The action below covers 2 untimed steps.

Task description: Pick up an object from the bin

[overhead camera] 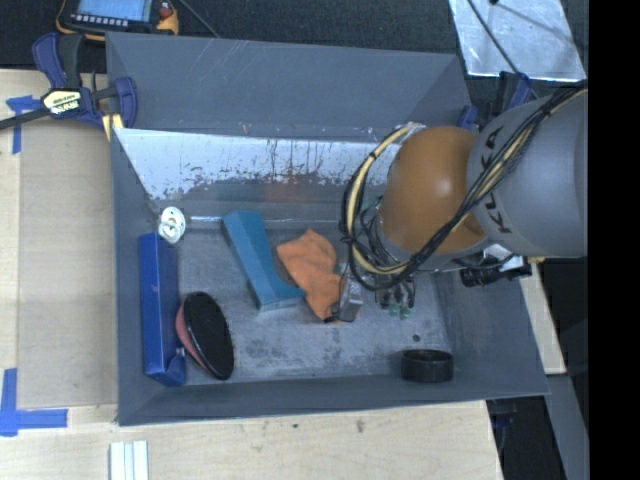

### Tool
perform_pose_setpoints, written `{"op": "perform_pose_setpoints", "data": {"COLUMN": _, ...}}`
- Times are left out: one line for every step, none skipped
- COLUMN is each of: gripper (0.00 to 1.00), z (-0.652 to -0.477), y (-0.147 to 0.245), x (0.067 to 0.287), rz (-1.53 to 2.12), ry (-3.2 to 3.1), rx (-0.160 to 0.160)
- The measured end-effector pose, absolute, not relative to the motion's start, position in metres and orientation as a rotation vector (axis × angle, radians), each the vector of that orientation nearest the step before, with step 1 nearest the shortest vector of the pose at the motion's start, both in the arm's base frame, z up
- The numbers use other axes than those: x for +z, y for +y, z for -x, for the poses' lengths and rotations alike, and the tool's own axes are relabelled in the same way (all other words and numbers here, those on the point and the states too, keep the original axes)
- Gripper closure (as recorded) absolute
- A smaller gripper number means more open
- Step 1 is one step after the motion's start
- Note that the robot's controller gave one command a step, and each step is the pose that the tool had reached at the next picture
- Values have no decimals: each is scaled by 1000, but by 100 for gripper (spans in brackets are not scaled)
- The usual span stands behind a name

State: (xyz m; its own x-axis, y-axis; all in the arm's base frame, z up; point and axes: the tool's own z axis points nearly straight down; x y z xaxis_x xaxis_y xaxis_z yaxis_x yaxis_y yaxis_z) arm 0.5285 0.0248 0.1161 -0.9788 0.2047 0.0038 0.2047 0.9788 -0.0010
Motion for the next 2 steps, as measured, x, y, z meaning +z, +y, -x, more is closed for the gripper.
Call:
{"op": "perform_pose_setpoints", "data": {"gripper": 100, "z": -531, "y": 25, "x": 130, "rz": 324, "ry": -3130, "rx": -1}}
{"op": "perform_pose_setpoints", "data": {"gripper": 100, "z": -531, "y": 25, "x": 137, "rz": 323, "ry": -3131, "rx": -1}}
